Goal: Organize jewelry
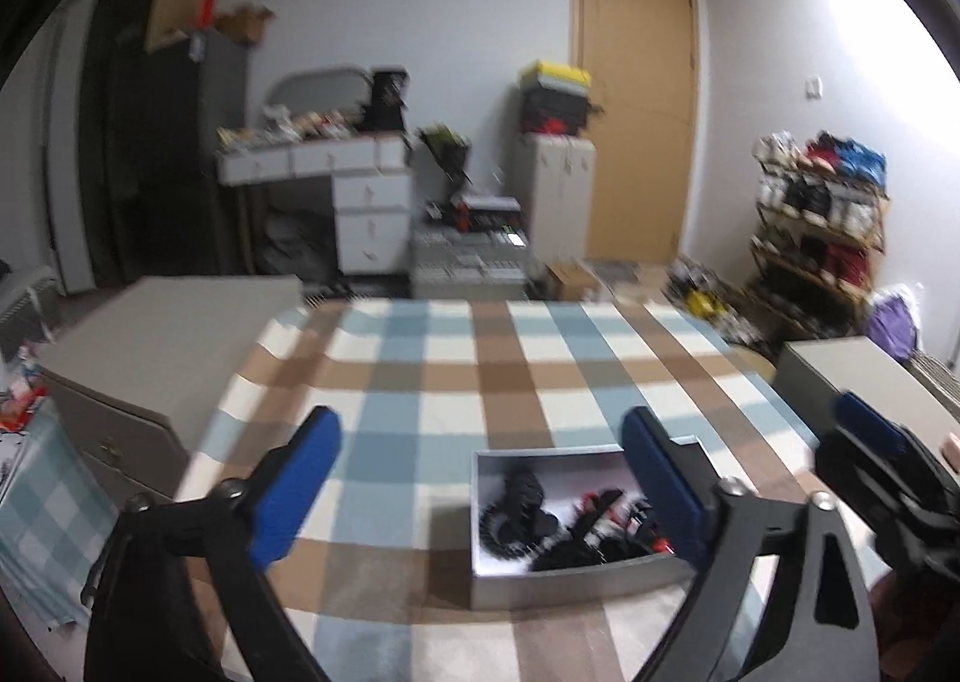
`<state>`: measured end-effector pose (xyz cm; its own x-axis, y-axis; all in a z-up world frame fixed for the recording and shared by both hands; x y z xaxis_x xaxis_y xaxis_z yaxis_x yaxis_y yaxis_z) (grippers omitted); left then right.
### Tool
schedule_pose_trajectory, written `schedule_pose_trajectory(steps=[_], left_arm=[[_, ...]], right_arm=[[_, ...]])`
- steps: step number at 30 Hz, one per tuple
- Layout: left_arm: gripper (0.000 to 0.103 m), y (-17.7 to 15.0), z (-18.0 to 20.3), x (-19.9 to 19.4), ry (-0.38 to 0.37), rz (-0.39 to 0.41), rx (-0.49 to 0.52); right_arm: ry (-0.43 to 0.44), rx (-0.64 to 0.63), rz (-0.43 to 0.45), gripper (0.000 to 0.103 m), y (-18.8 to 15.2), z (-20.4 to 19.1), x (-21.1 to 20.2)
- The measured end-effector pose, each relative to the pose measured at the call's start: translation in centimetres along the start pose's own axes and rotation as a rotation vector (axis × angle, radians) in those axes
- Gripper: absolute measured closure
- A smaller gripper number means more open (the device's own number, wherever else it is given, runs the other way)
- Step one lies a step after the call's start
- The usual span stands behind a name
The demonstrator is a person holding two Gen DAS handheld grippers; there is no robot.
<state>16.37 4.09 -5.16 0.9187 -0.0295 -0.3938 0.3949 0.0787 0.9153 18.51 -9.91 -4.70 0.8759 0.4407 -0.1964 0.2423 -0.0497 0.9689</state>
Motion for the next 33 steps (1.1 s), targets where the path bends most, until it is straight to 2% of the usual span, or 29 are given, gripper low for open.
schedule_pose_trajectory(steps=[2,4,8,13,23,27,30,33], left_arm=[[0.001,0.0,-0.7,-0.1,0.039,0.043,0.002],[0.001,-0.3,-1.6,0.1,0.068,0.071,0.000],[0.001,-0.8,-2.4,-0.1,0.073,0.091,-0.024],[0.001,-1.3,-2.5,-0.4,0.118,0.128,0.033],[0.001,-3.5,-2.0,-0.2,0.113,0.132,0.076],[0.001,-4.0,-1.9,-0.1,0.102,0.124,0.068],[0.001,-4.1,-1.3,0.0,0.053,0.114,0.066],[0.001,-4.2,-1.2,0.1,0.037,0.096,0.062]], right_arm=[[-0.012,-0.006,0.034,0.000,0.1,0.1,-0.6],[-0.021,-0.030,0.051,0.000,-0.1,-0.1,-1.0],[-0.043,-0.075,0.045,0.000,-0.8,-0.3,-1.1],[-0.065,-0.115,0.056,0.000,-2.1,-0.5,-1.1],[-0.135,-0.164,0.055,0.000,-3.8,0.3,-1.1],[-0.148,-0.164,0.022,0.000,-4.2,0.5,-0.5],[-0.189,-0.180,-0.029,0.000,-4.9,0.9,0.4],[-0.212,-0.163,-0.070,0.000,-5.3,1.6,1.0]])
Point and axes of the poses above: each gripper's, at about its wrist camera, not at the fingertips, and x roughly the way its jaws point, z to its right, y to its top, the point moved 10 cm from there along x, roughly the way its jaws point, and after that the axes turned 5 degrees about -y, right-handed, at the moved point
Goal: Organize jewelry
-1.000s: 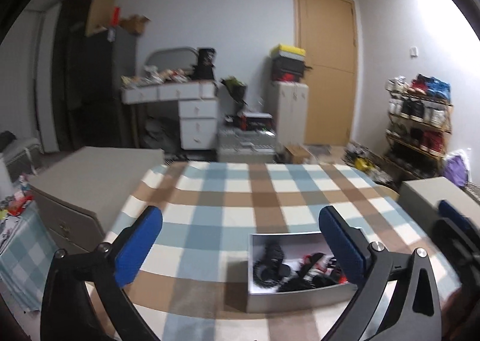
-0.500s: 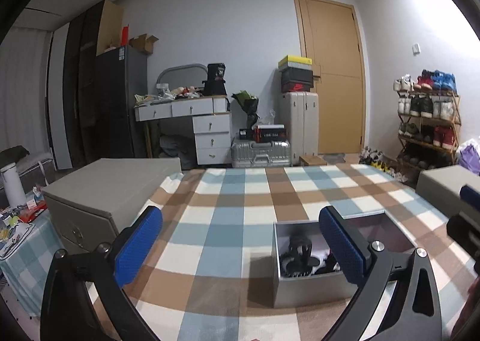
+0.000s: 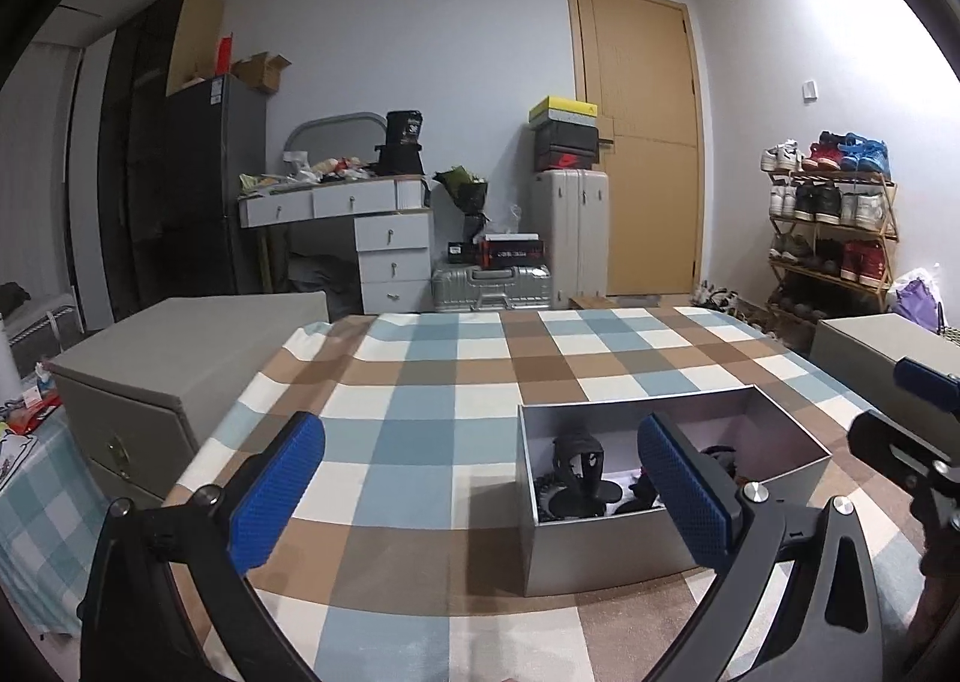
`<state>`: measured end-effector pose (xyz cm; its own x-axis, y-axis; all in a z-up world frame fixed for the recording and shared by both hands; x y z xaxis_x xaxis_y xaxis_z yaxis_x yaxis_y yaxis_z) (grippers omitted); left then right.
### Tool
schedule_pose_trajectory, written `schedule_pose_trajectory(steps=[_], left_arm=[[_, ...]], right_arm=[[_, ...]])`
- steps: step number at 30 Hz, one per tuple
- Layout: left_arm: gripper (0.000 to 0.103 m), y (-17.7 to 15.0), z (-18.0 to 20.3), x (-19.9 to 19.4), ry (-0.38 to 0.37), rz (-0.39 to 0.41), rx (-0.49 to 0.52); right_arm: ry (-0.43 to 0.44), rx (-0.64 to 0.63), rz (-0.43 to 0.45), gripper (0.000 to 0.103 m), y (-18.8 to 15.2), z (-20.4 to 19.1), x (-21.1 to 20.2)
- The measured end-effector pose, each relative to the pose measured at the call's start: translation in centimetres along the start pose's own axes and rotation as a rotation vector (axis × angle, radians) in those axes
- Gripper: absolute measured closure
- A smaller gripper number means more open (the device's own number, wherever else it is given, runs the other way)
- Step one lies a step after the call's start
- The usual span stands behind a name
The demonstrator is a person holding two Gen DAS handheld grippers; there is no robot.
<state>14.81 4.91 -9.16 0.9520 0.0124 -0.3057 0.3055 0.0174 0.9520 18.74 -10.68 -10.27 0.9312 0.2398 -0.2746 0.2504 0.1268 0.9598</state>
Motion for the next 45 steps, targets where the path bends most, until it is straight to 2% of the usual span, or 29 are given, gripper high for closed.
schedule_pose_trajectory(steps=[5,11,17,27,45], left_arm=[[0.001,-0.1,-0.3,-0.3,0.009,0.004,-0.018],[0.001,-0.1,-0.3,-0.3,0.010,0.003,-0.018],[0.001,-0.1,-0.3,-0.3,0.010,0.003,-0.019],[0.001,-0.1,-0.3,-0.4,0.010,0.003,-0.019],[0.001,0.0,-0.2,-0.5,0.011,0.003,-0.020]], right_arm=[[0.005,0.008,-0.018,0.000,-0.2,0.4,0.3],[0.001,-0.022,-0.081,0.000,-0.9,-0.3,1.4],[0.006,-0.022,-0.031,0.000,-0.5,-0.2,0.4],[0.010,-0.012,0.002,0.000,0.0,-0.1,-0.1],[0.014,-0.012,0.000,0.000,0.0,0.0,-0.2]])
Point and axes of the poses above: each gripper's, at about its wrist camera, not at the fingertips, and x roughly the way its jaws point, z to its right, y to its top, the point moved 10 cm from there along x, roughly the way its jaws point, and after that the axes turned 5 degrees about -y, right-handed, at the moved point
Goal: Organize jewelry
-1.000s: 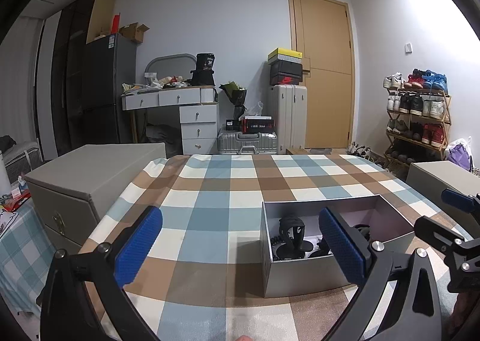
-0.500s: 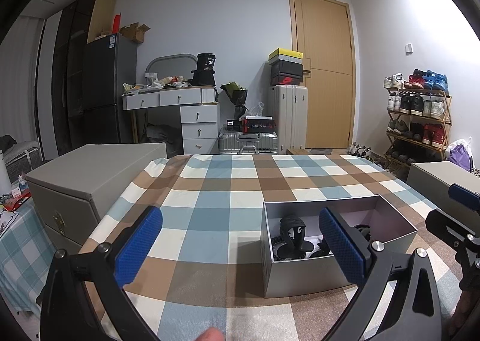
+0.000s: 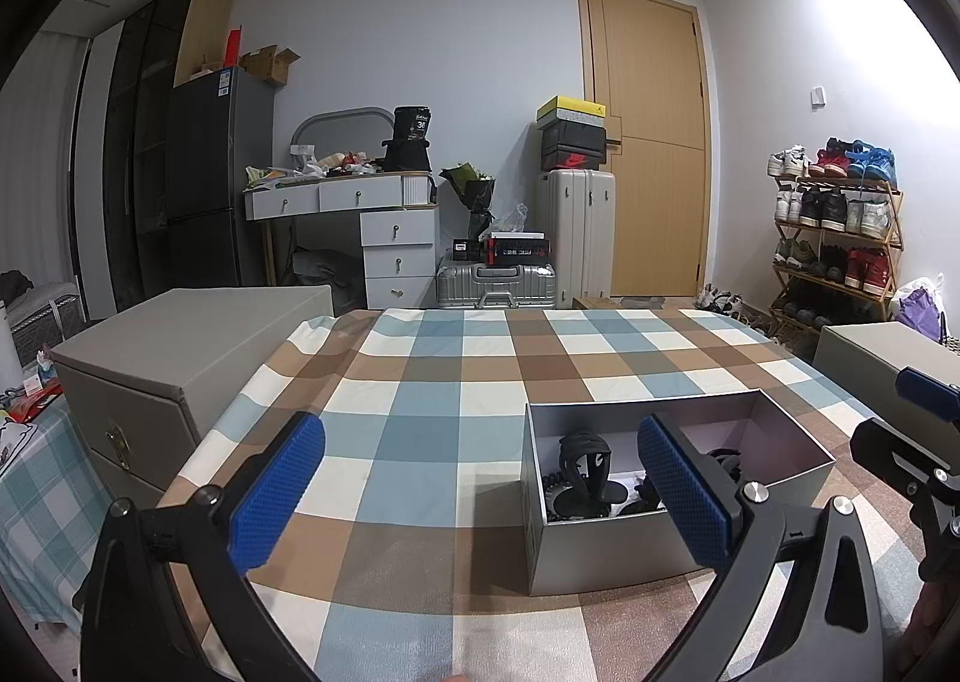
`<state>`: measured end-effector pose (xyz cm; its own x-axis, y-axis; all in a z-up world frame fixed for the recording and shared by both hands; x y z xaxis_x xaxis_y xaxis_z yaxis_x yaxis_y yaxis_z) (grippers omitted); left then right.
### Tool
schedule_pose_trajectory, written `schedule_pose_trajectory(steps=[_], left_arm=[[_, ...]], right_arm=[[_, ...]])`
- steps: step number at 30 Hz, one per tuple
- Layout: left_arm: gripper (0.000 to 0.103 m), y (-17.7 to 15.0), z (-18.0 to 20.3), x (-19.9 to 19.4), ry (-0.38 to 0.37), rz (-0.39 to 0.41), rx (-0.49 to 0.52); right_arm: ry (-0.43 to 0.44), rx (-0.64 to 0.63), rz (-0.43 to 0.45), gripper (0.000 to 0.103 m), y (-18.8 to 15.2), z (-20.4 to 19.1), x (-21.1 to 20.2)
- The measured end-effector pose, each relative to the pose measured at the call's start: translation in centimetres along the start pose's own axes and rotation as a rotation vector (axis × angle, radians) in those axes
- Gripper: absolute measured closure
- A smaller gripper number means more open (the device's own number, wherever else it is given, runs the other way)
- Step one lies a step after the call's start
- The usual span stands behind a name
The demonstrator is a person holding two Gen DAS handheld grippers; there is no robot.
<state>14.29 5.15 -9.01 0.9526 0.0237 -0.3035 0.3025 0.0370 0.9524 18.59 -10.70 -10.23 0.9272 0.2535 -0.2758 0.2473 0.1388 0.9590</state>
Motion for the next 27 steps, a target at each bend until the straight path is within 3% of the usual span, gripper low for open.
schedule_pose_trajectory(steps=[27], left_arm=[[0.001,0.05,-0.15,-0.35,0.001,-0.003,0.000]], right_arm=[[0.001,-0.004,-0.008,0.000,-0.20,-0.22,0.14]])
Point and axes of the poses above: each gripper's, at about its wrist camera, not at the fingertips, and x roughly the way its jaws point, z to its right, y to its top, the point moved 10 cm from there along x, roughly the way its jaws point, and after that the axes turned 5 degrees about -y, right-handed, at the moved point
